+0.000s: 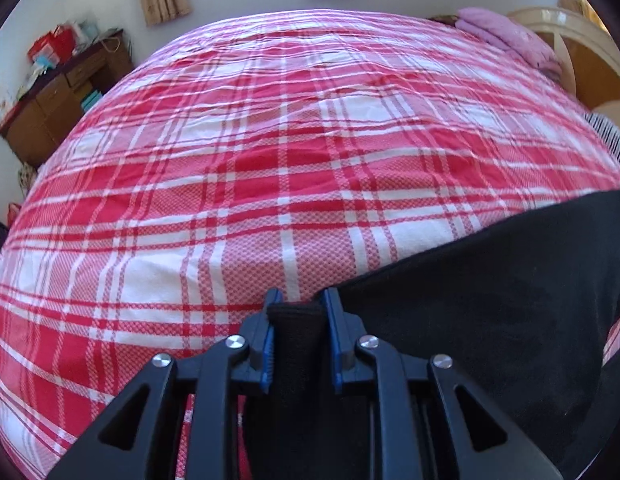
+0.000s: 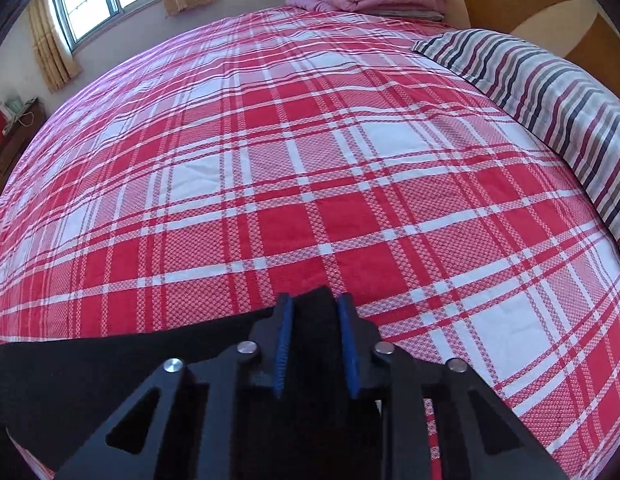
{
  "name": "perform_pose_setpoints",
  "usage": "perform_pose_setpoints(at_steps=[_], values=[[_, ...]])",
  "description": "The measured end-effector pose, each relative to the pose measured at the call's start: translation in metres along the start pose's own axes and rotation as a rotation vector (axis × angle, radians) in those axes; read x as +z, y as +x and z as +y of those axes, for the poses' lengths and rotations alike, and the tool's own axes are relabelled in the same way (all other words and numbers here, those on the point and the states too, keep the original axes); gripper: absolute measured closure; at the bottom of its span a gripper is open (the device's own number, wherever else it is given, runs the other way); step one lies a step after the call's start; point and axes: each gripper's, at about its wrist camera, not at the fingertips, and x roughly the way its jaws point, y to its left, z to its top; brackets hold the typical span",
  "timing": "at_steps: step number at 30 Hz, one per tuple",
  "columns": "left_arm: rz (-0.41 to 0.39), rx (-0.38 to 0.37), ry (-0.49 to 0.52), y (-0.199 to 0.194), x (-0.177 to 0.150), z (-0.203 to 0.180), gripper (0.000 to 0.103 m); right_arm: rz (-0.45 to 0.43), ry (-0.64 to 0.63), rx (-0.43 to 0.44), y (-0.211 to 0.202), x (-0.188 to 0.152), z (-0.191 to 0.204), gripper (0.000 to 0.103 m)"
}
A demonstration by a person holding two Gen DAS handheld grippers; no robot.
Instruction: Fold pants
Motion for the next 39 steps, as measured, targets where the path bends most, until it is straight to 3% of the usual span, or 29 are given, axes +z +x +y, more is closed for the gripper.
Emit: perform_pose_setpoints(at_steps=[3,6,12,21,29,39], values=[[0.002,-0.013,0.011,0.0,0.001,0.0,0.087,0.001,-0.019,-0.024,-0.004,0.001,0.006,0.094],[-0.011,-0.039,-0.008,-0.002,0.0,0.004,0.088,-0.03,-0.024,-0.031,-0.019,0.001,0.01,0.096],[-0.109,-0.1,-0.074,-0.029,0.0,0.016,0.088,-0.131,-0.017,-0.018,-0.068,-0.004,0.01,0.096],[-0.234,-0.16,-0.082,-0.067,-0.002,0.018,0.088,-0.305,-0.002,0.071,-0.149,-0.034,0.004,0.097],[-0.316,-0.195,-0.124,-0.076,-0.027,0.032,0.088,-0.502,0.07,0.188,-0.208,-0.096,-0.031,0.098],[-0.482,-0.3,-0.097,-0.119,-0.084,0.037,0.088,-0.553,0.195,0.225,-0.236,-0.186,-0.075,0.1]])
